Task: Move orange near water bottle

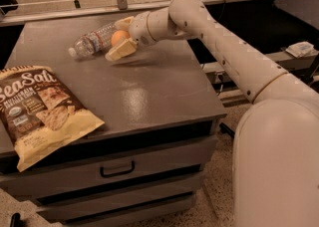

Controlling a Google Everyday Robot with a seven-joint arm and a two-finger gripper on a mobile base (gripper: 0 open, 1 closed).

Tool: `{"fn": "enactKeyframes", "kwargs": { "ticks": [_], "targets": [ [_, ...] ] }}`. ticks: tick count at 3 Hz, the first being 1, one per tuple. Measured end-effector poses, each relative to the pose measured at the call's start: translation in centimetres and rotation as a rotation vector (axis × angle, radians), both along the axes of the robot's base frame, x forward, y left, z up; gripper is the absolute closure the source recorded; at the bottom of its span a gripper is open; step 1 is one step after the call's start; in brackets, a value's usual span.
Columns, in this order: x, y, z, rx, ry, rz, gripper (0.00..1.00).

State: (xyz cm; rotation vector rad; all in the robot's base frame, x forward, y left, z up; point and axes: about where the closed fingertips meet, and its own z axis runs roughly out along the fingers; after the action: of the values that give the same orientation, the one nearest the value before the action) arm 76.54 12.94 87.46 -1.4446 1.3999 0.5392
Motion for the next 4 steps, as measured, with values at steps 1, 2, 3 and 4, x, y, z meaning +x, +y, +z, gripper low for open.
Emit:
{"fn": "enactKeyframes", "kwargs": {
  "ticks": [1,2,3,4],
  "targets": [
    [0.1,0.1,0.2,0.004,-0.007,0.004,0.00],
    [0.2,-0.1,1.0,0.014,-0.029,0.006,0.00],
    [0.3,-0.1,1.3,0.017,-0.036,0.006,0.00],
    [0.6,-1.1,3.0,0.018,-0.076,0.013,0.00]
  ]
}}
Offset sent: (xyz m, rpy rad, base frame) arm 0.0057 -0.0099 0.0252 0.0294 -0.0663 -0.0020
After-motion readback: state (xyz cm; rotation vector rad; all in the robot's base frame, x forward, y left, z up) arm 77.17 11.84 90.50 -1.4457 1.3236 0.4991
